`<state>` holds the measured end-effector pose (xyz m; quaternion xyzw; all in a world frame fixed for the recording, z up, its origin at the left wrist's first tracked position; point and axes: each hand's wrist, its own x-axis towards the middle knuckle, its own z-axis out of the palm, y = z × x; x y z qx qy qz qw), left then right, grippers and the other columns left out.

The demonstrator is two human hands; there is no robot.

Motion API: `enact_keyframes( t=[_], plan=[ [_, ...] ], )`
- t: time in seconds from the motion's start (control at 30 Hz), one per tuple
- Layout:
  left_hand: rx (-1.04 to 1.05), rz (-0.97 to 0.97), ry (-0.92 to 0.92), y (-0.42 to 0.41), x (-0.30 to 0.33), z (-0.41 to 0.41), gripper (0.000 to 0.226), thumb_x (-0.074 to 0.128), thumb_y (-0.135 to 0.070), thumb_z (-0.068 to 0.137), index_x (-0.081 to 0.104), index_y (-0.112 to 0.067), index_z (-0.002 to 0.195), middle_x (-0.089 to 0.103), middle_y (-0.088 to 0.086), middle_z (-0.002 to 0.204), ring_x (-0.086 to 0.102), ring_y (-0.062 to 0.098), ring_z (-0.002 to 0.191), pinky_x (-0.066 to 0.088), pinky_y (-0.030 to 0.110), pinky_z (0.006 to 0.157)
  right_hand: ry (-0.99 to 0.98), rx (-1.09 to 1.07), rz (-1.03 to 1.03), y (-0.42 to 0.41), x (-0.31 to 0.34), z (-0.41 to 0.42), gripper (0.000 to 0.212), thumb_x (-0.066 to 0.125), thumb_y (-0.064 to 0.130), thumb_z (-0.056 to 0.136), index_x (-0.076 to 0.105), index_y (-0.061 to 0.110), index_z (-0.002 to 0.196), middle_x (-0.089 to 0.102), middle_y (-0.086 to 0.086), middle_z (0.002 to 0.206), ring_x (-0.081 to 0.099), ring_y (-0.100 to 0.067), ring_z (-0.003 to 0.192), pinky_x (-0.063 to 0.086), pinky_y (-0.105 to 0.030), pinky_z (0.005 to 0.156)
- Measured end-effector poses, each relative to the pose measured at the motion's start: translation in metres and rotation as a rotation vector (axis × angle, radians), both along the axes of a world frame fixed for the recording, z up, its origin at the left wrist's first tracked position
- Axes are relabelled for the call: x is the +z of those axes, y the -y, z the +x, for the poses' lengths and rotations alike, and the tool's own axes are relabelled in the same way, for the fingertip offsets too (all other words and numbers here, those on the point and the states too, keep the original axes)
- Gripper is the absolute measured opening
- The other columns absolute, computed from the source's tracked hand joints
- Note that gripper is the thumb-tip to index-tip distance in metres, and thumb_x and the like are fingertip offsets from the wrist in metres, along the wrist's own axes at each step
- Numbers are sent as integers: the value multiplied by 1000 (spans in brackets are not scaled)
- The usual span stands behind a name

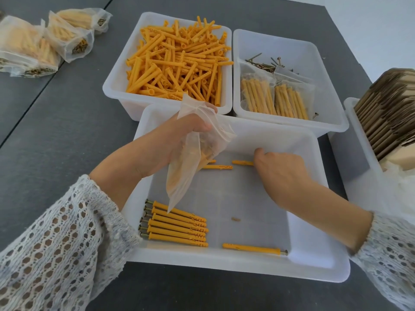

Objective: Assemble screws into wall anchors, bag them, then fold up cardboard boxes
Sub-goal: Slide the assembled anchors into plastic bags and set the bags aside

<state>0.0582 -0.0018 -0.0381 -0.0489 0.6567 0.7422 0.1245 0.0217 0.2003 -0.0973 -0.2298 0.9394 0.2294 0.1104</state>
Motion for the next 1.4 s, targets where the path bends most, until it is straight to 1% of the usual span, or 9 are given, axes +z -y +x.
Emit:
enact_keyframes(
  t=[0.13, 0.3, 0.47, 0.6, 0.73, 0.97, 1.07, 1.2, 1.4],
  plan=[
    [-19, 0, -21, 12, -17, 7, 52, 54, -24, 70, 55, -19, 122, 58, 17, 123, 58, 26, 107, 51, 41, 92, 67, -20, 33, -7, 4, 0, 21, 55, 7, 90, 51, 19, 106, 58, 1, 105, 64, -25, 99, 31, -28, 54],
    [-47, 9, -39, 21, -31, 5, 42, 63, -30, 74, 61, -29, 116, 68, 3, 110, 67, 20, 99, 54, 43, 89, 169, 29, -151, -13, 18, 24, 8, 36, 22, 101, 31, 22, 94, 34, 4, 76, 34, -16, 60, 24, -29, 48],
    [-77, 2, -49, 22, -32, 4, 49, 67, -35, 67, 60, -30, 115, 68, 2, 110, 67, 19, 99, 55, 41, 88, 389, 53, -323, -20, 69, 39, 14, 31, 38, 103, 43, 31, 98, 50, 7, 71, 48, -11, 60, 42, -28, 56],
    [-110, 7, -49, 20, -32, 5, 57, 66, -41, 62, 59, -31, 117, 68, 2, 111, 67, 18, 101, 54, 39, 87, 96, 55, -732, -29, 115, 17, 15, 38, 36, 94, 53, 38, 90, 50, 8, 56, 47, -7, 49, 34, -26, 50],
    [-115, 20, -46, 17, -30, 4, 63, 68, -34, 65, 54, -23, 125, 60, 16, 123, 62, 25, 106, 52, 48, 96, -207, 205, -796, -13, 135, 0, 17, 50, 16, 98, 65, 24, 98, 46, 9, 69, 43, -13, 61, 26, -29, 56],
    [-75, 52, -41, 18, -30, 5, 42, 60, -20, 73, 57, -23, 115, 65, 6, 104, 64, 23, 98, 49, 46, 92, 233, 385, -913, 44, 111, -4, 35, 50, 15, 99, 55, 28, 131, 53, 4, 120, 55, -7, 102, 46, -23, 88],
    [-30, 107, -42, 21, -33, 4, 37, 57, -21, 75, 60, -27, 112, 67, 3, 104, 67, 18, 92, 54, 40, 85, 102, 334, -1147, 18, 111, -10, 24, 48, 14, 97, 57, 23, 117, 61, 7, 112, 60, -8, 96, 49, -20, 82],
    [-20, 170, -69, 23, -35, 0, 38, 61, -21, 74, 61, -27, 112, 68, 3, 104, 67, 18, 90, 54, 40, 83, 360, 225, -669, -14, 82, 12, 13, 42, 38, 93, 52, 34, 85, 58, 12, 74, 54, -3, 68, 42, -19, 62],
    [8, 281, -129, 27, -35, 0, 28, 62, -23, 74, 66, -22, 101, 67, 3, 96, 65, 18, 85, 55, 34, 74, 649, 301, -127, -22, 16, 63, 25, 52, 46, 95, 43, 30, 112, 53, 8, 99, 57, -21, 93, 37, -30, 67]
  ],
)
